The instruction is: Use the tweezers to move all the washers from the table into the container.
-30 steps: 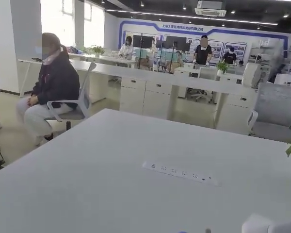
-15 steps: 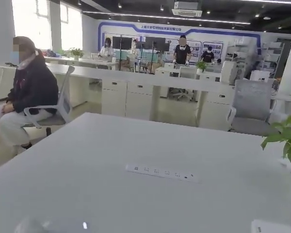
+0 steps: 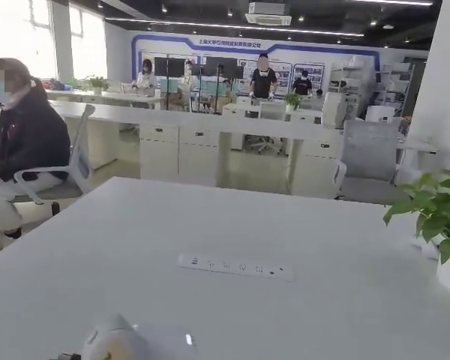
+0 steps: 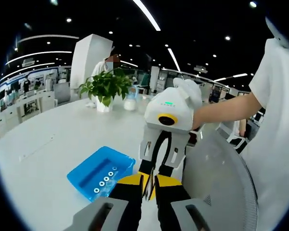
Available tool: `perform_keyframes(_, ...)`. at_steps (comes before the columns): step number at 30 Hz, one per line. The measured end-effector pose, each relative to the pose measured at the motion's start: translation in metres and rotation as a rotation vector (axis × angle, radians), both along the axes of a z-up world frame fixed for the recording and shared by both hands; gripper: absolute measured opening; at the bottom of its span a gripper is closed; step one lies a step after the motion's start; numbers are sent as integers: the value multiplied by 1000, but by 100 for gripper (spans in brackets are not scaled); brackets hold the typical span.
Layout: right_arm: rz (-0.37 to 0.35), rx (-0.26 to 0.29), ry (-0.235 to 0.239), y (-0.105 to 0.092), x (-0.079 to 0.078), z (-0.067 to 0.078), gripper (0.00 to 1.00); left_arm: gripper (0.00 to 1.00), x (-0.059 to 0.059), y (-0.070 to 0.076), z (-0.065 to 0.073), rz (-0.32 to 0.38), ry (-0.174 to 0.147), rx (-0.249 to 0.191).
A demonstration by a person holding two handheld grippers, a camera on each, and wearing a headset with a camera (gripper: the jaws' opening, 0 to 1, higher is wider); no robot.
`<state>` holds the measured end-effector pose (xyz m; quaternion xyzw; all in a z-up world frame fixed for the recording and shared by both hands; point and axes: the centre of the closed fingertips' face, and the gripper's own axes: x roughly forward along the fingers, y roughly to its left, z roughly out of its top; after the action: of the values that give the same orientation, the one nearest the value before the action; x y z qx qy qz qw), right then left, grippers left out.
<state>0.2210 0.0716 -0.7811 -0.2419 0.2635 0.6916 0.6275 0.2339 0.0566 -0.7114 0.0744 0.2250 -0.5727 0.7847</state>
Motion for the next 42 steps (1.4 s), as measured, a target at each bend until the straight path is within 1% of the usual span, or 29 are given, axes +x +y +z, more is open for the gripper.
perform_keyframes(2, 13, -19, -5, -2, -2, -2, 3, 6, -2, -3, -4, -24, -10, 27)
perform_keyframes(3, 18, -29, -10, -2, -3, -4, 3, 5, -3, -4, -7, -39, -20, 47)
perform_keyframes(4, 20, -36, -11, -3, -3, -4, 3, 3, -4, -6, -8, -43, -26, 52)
perform_keyframes(5, 23, -42, -12, -4, -4, -5, 3, 1, -4, -7, -9, -48, -26, 52)
perform_keyframes(6, 30, -58, -18, -5, -4, -7, 3, 0, -7, -9, -11, -67, -15, 59)
perform_keyframes(7, 36, -72, -32, -7, -4, -8, 3, 0, -8, -11, -12, -74, -11, 61)
perform_keyframes(8, 40, -91, -36, -9, -5, -11, 3, 0, -8, -11, -15, -74, -14, 76)
perform_keyframes(10, 43, -124, -48, -14, -5, -16, 3, 0, -10, -11, -21, -100, -31, 114)
perform_keyframes(13, 50, -164, -69, -21, -6, -23, 4, 0, -13, -8, -29, -122, -32, 157)
perform_keyframes(14, 49, -171, -69, -22, -7, -25, 4, 0, -13, -8, -32, -125, -31, 168)
perform_keyframes(16, 44, -183, -72, -24, -7, -29, 4, 0, -15, -4, -42, -138, -18, 207)
perform_keyframes(17, 36, -189, -65, -25, -8, -34, 5, 0, -15, -2, -47, -148, -26, 236)
perform_keyframes(19, 15, -195, -53, -27, -9, -42, 5, 0, -18, 3, -61, -176, -26, 304)
perform_keyframes(20, -2, -192, -41, -27, -10, -45, 5, 0, -19, 5, -66, -185, -25, 324)
perform_keyframes(21, -37, -177, -15, -25, -11, -48, 6, 0, -21, 6, -72, -197, -21, 344)
perform_keyframes(22, -57, -157, 8, -24, -13, -49, 6, 0, -22, 7, -77, -208, -16, 362)
perform_keyframes(23, -96, -118, 41, -21, -13, -49, 8, 0, -23, 12, -84, -216, -13, 397)
perform_keyframes(24, -127, -90, 58, -19, -13, -48, 13, 0, -22, 13, -87, -221, -18, 405)
perform_keyframes(25, -175, -56, 79, -18, -12, -47, 17, 0, -22, 14, -90, -226, -14, 417)
perform_keyframes(26, -191, -48, 85, -19, -12, -46, 22, 0, -21, 15, -94, -228, -8, 427)
perform_keyframes(27, -229, -17, 88, -20, -10, -43, 26, 0, -20, 17, -98, -230, 1, 436)
perform_keyframes(28, -262, 16, 94, -22, -10, -39, 29, 0, -20, 19, -102, -234, 16, 446)
perform_keyframes(30, -321, 43, 106, -30, -10, -35, 33, 0, -18, 23, -109, -239, 33, 468)
perform_keyframes(32, -353, 48, 85, -42, -12, -31, 35, 0, -17, 26, -115, -244, 53, 496)
perform_keyframes(36, -447, 51, 47, -65, -11, -24, 40, 0, -15, 29, -125, -257, 66, 550)
perform_keyframes(37, -481, 56, 43, -73, -12, -21, 41, 0, -15, 30, -128, -261, 74, 569)
perform_keyframes(40, -545, 55, 19, -89, -12, -16, 44, 0, -16, 33, -135, -270, 97, 613)
perform_keyframes(41, -570, 47, 9, -97, -13, -14, 45, 0, -17, 33, -138, -266, 119, 627)
perform_keyframes(42, -587, 41, 1, -102, -13, -13, 47, 0, -18, 34, -139, -267, 131, 636)
